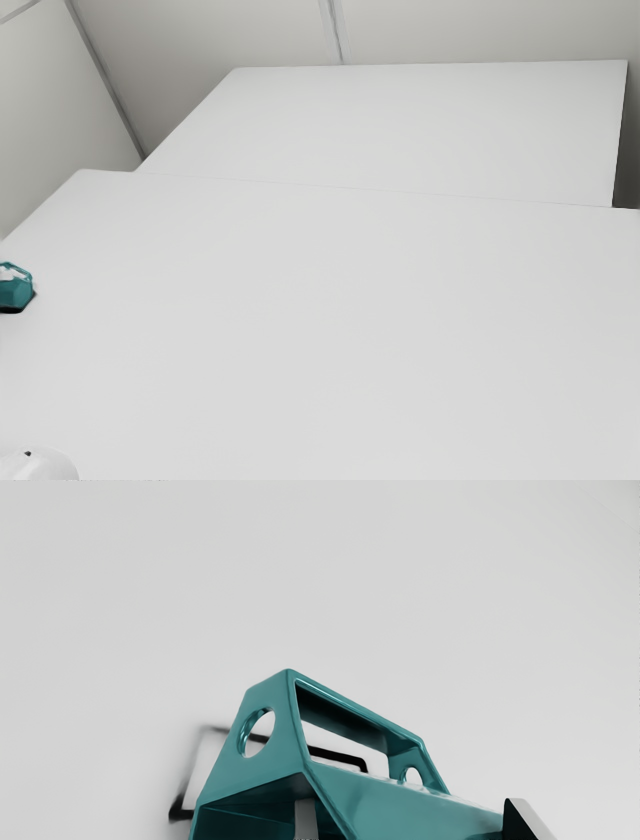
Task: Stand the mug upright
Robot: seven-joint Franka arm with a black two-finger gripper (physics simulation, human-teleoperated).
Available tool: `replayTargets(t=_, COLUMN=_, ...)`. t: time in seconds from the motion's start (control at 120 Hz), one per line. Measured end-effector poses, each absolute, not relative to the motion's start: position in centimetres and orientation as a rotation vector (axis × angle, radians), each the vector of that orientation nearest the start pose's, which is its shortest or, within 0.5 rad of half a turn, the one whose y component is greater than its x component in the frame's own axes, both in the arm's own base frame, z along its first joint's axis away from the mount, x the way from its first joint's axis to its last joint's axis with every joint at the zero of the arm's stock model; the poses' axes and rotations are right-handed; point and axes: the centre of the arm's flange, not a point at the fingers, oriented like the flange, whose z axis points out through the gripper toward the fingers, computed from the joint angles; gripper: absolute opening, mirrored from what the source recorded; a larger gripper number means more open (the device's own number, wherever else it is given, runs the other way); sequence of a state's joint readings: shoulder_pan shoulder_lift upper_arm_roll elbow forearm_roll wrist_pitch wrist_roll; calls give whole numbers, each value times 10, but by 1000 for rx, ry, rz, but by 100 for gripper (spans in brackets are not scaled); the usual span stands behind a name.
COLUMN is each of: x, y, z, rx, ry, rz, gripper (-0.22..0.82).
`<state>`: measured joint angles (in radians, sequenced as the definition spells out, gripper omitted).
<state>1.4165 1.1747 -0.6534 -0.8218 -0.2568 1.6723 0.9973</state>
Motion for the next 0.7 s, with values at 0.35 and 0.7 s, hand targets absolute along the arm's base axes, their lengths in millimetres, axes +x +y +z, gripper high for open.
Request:
replayTargets(t=0.35, x=407, y=652, z=290, rx=2419, ry=82, rz=775, gripper=-4)
replayTargets(t=0.7, x=427, y=624, z=343, rx=2544, ry=-39, rz=665, gripper=-13)
